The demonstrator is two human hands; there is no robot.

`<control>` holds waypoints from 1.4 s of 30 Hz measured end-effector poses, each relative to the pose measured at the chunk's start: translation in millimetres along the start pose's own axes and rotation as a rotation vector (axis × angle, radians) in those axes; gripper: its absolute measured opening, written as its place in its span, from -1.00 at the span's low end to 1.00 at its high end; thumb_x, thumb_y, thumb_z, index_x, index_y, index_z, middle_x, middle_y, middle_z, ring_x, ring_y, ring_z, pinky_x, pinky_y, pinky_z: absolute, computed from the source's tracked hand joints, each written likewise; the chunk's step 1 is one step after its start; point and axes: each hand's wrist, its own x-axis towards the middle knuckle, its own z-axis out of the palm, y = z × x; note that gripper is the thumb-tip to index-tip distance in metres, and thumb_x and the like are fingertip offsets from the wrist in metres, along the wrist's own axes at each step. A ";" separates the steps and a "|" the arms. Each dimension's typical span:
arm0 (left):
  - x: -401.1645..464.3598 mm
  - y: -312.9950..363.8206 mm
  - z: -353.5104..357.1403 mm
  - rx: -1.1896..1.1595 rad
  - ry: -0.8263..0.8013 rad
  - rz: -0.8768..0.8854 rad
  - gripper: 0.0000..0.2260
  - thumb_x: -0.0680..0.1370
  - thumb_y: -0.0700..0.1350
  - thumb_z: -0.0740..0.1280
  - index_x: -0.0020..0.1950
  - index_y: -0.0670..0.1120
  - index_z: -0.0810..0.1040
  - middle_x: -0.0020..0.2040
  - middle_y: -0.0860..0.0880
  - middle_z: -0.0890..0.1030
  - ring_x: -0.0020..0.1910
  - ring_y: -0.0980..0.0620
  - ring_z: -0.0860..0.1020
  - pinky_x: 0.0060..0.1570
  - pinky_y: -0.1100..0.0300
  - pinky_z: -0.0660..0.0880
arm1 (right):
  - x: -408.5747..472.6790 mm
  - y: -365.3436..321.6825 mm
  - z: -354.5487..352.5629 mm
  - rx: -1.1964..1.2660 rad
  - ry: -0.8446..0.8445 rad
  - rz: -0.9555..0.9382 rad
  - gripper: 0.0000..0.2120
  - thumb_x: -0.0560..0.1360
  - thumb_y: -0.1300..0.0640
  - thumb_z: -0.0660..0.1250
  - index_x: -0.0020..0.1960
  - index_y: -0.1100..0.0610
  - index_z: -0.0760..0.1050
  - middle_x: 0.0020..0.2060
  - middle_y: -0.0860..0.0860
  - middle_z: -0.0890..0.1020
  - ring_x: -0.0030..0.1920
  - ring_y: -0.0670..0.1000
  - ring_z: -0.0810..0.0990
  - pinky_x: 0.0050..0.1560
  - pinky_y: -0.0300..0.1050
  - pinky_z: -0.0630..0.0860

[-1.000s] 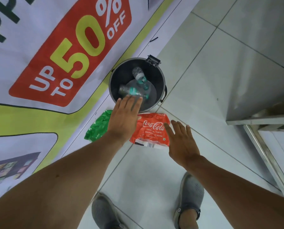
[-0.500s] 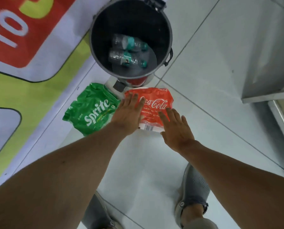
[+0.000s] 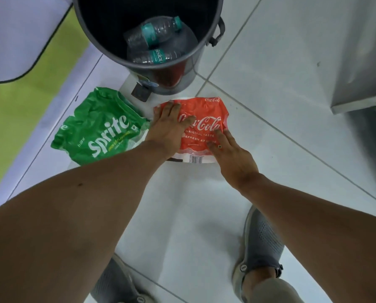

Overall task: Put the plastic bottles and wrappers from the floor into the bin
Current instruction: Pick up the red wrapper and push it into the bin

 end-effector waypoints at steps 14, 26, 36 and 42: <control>-80.1 54.9 -39.4 -0.328 0.000 -0.109 -0.62 0.60 0.13 0.31 0.37 0.02 0.56 0.24 -0.11 0.64 0.17 -0.15 0.63 0.22 -0.05 0.58 | -72.3 -4.3 -48.3 0.023 -0.011 -0.037 -0.59 0.43 0.27 0.49 0.27 0.24 0.58 0.37 0.27 0.53 0.36 0.32 0.50 -0.16 0.34 0.67; -170.4 34.7 -230.9 -0.325 0.172 -0.114 -0.50 0.56 -0.20 0.28 0.51 0.01 0.45 0.44 -0.13 0.53 0.35 -0.19 0.53 0.32 -0.09 0.53 | -96.3 -63.1 -249.1 0.020 0.167 -0.097 -0.51 0.30 0.44 0.51 0.22 0.23 0.62 0.29 0.25 0.59 0.27 0.32 0.58 -0.32 0.24 0.68; -119.0 -38.2 -297.5 -0.260 0.339 -0.135 -0.54 0.65 -0.14 0.18 0.58 -0.12 0.33 0.55 -0.20 0.40 0.59 -0.24 0.27 0.58 -0.14 0.20 | 38.3 -73.1 -329.2 -0.150 0.192 0.068 -0.60 0.47 0.28 0.38 0.30 0.18 0.51 0.40 0.21 0.46 0.50 0.24 0.32 -0.07 0.21 0.65; -99.3 -53.4 -243.2 -0.210 0.149 -0.120 -0.50 0.67 0.04 0.12 0.60 -0.07 0.29 0.58 -0.12 0.37 0.64 -0.23 0.13 0.60 -0.22 0.05 | 81.6 -92.3 -303.4 -0.204 0.132 0.071 -0.57 0.52 0.35 0.25 0.38 0.20 0.43 0.48 0.18 0.36 0.58 0.21 0.14 0.13 0.18 0.58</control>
